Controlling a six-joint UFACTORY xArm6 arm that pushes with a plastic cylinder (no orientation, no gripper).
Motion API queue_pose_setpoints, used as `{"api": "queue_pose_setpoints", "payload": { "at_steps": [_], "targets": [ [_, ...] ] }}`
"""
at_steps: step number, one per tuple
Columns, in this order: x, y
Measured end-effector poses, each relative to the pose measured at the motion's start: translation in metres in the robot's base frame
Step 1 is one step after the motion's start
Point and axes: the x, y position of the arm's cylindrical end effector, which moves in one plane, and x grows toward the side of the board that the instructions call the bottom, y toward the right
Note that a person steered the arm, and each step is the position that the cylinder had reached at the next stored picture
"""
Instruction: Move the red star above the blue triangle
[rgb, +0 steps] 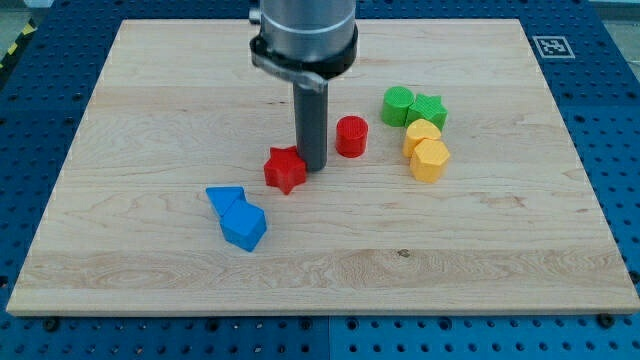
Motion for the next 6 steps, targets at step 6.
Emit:
{"api": "queue_pose_setpoints", "payload": {
  "at_steps": [6],
  "targets": [
    [0.001, -0.047]
  ]
}}
